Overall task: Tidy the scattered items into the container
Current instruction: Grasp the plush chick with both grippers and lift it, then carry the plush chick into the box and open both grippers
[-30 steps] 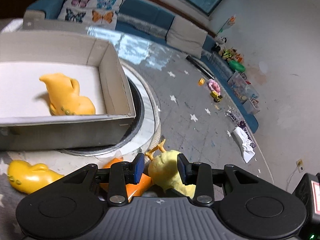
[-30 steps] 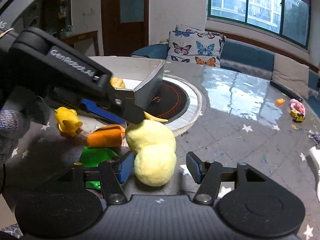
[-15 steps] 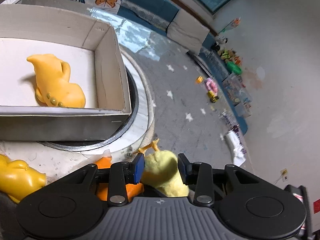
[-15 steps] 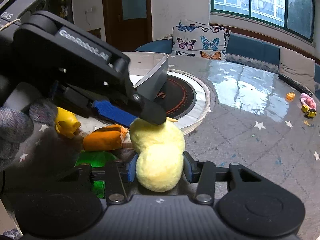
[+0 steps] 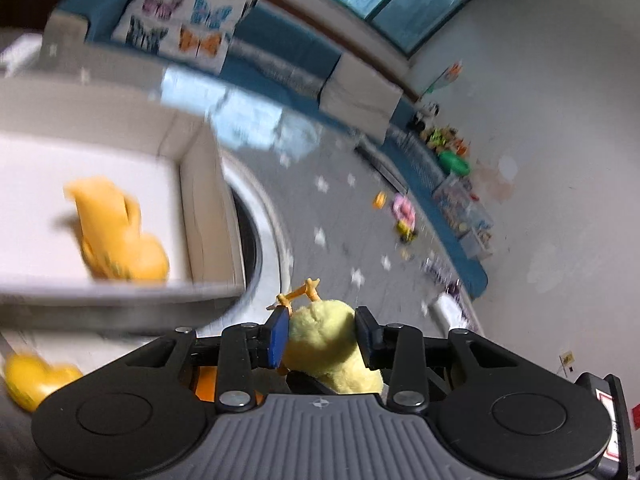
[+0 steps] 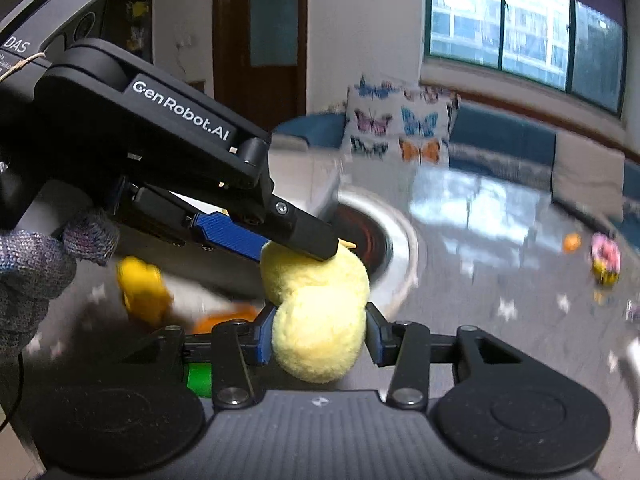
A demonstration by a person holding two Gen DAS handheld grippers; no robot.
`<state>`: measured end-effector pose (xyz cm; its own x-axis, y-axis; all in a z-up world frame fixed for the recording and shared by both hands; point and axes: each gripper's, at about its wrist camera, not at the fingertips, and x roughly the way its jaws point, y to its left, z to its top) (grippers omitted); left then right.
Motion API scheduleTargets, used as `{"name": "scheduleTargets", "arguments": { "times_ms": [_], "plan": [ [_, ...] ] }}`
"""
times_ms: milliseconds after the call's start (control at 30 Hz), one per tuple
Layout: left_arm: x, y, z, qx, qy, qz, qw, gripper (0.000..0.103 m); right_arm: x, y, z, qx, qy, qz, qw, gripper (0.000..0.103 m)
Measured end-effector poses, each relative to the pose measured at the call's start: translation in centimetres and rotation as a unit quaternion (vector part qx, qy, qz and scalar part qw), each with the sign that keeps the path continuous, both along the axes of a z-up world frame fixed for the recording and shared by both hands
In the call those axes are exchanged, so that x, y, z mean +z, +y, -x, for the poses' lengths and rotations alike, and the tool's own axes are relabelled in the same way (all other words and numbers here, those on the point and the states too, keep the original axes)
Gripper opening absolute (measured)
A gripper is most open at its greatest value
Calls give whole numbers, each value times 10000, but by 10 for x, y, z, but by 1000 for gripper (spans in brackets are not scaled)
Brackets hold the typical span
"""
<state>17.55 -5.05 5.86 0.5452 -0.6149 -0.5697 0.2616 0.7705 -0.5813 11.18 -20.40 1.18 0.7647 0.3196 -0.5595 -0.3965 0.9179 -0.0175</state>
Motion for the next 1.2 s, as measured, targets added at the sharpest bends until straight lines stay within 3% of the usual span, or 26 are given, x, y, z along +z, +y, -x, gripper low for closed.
{"name": "scheduleTargets", "arguments": {
  "times_ms": [133,300,600,1067,1200],
  "plan": [
    [22,16,-9,238,-371,-30,9990,38,18,15,-20,122,-341,-35,9993,44],
    [29,41,-36,599,-548,-77,9967,38,24,39,-59,262,-484,-117,9984,44],
    [-3,75,-87,830,-173,34,9964,37,-1,76,-121,377,-139,23,9992,44],
    [-23,88,-99,846,-1,139,9963,37,-14,84,-126,379,-43,240,9990,45],
    [-22,87,-97,860,8,96,9963,37,-10,82,-120,387,-113,186,9990,51]
  ]
}}
